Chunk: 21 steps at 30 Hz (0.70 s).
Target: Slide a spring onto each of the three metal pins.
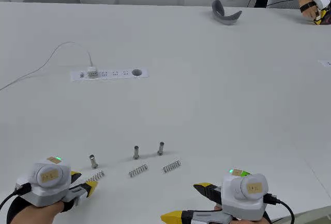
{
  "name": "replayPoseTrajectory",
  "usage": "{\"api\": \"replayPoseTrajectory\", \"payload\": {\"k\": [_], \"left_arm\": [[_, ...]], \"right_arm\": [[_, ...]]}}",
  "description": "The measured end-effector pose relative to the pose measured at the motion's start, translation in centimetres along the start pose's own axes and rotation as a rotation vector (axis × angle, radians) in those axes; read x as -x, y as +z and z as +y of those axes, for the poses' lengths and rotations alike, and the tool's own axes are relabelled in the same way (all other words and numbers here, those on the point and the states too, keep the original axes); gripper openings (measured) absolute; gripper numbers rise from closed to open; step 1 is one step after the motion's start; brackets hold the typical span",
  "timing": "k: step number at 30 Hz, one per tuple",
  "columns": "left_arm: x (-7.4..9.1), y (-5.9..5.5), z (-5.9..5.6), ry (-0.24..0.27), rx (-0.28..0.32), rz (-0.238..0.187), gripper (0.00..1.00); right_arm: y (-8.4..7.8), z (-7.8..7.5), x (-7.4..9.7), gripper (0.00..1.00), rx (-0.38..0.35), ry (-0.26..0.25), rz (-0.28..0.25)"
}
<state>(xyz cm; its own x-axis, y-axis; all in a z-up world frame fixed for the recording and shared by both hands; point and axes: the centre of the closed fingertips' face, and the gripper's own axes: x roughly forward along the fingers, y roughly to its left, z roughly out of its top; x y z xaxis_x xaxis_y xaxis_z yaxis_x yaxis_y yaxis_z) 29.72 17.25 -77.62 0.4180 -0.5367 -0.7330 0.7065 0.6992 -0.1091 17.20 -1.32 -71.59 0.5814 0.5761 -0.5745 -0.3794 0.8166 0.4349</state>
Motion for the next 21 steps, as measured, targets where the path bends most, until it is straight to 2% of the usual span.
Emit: {"api": "replayPoseTrajectory", "payload": {"k": [11, 21], "left_arm": [[-0.6, -0.7, -0.1, -0.026, -0.066, 0.044, 0.29], [-1.4, -1.1, 0.0, -0.024, -0.08, 0.058, 0.21]], "right_arm": [[0.1, 0.0, 0.1, 0.85, 0.004, -0.003, 0.002], [-0.1, 0.0, 0.2, 0.85, 0.0, -0.007, 0.002]]}}
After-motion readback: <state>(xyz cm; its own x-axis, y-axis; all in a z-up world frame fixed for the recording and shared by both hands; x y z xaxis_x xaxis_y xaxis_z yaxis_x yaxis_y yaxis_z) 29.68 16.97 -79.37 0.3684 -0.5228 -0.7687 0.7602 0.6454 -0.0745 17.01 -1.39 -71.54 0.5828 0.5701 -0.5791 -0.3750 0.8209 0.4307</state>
